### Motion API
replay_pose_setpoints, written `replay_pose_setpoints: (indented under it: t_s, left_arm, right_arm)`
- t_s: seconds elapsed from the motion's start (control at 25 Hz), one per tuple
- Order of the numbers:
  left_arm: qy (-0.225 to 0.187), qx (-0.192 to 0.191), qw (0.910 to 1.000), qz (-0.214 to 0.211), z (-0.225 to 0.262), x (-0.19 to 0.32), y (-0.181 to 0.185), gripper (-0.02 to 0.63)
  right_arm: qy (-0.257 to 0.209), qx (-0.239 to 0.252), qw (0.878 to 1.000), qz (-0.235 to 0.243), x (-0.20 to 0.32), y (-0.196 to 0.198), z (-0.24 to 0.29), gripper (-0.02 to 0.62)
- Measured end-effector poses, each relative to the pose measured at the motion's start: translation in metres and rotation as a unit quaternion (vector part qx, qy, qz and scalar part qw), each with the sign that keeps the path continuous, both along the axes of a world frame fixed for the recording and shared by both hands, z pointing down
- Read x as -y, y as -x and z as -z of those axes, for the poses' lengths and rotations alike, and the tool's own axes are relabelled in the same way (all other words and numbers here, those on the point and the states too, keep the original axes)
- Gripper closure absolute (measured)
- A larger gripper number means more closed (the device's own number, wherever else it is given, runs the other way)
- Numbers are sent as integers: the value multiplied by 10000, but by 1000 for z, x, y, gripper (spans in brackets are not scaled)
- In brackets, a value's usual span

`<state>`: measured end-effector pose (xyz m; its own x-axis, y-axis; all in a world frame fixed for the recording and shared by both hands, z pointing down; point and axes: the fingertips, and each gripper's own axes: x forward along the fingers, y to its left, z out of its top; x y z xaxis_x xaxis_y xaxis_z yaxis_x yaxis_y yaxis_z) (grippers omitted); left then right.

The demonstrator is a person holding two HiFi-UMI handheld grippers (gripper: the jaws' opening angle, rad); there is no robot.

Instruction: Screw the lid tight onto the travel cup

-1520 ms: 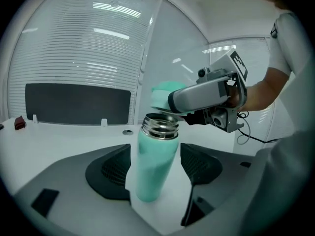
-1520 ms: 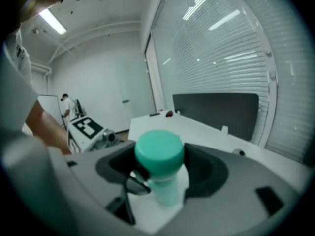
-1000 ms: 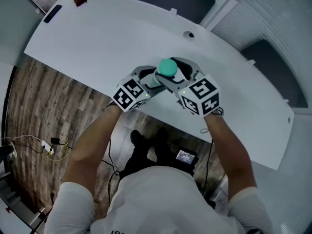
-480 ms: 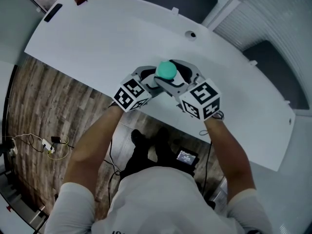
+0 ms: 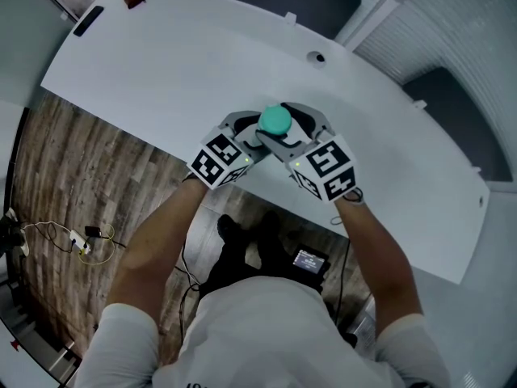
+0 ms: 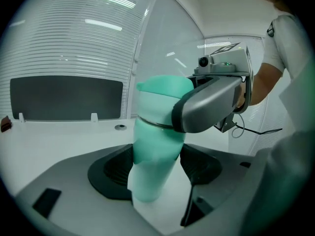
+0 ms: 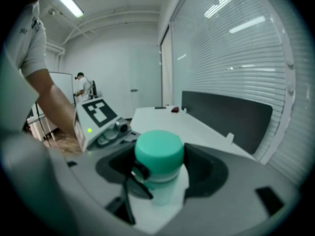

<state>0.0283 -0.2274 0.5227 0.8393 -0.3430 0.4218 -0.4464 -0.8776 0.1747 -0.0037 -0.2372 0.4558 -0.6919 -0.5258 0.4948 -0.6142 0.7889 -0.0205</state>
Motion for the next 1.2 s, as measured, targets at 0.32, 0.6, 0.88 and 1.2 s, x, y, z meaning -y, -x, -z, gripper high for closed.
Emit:
replay_pose_setpoints:
  t_s: [0.32,0.6,0.88,1.2]
  left_arm:
    - [-75,-97,9981,604,1,-1,3,293]
    - [-60,-28,9913,1314,-2,-2,7,298]
    - [-149,164,9954,932,-1,-10,11,298]
    - [-436,600,9956,-571,3,-13,3,295]
  right_arm:
    - [-41,-97,9994,-332,-1,-1,-2,279]
    - [-28,32,9943,-1066,0,-5,-3,279]
    - [3,39,9971,-765,-5,-4,-4,279]
    - [137,174,9995,216,-14,2,-1,279]
